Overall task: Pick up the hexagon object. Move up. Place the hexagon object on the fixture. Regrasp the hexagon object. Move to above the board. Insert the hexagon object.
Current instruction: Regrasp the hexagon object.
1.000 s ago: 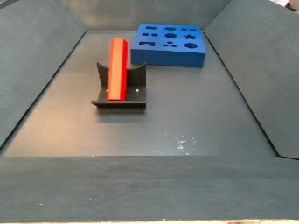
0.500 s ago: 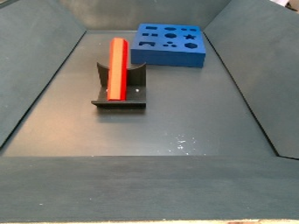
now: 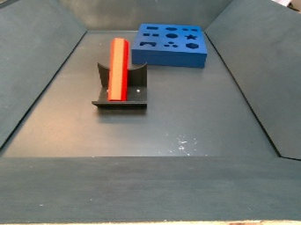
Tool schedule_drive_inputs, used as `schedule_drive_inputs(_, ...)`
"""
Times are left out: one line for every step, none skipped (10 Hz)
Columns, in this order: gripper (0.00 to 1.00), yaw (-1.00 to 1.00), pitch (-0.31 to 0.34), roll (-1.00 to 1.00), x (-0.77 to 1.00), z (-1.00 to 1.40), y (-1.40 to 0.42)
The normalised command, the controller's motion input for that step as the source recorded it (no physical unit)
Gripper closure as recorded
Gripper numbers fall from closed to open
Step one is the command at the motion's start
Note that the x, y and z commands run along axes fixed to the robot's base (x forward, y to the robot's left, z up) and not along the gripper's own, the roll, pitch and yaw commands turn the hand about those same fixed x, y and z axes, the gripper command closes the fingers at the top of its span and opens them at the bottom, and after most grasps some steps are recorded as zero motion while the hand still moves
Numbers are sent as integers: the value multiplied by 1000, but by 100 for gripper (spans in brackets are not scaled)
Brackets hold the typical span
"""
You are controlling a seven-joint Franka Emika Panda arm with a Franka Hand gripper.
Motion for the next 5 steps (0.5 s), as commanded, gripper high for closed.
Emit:
schedule_drive_inputs(0,200,-7,180,516,-23,-63)
schedule_drive_inputs(0,164,-8,180,517,-23,-64)
schedule_drive_inputs(0,138,-8,180,516,-23,-63)
schedule_drive_inputs(0,111,-2,176,513,-26,-60)
schedule_drive_inputs(0,99,6,169,507,-30,-60)
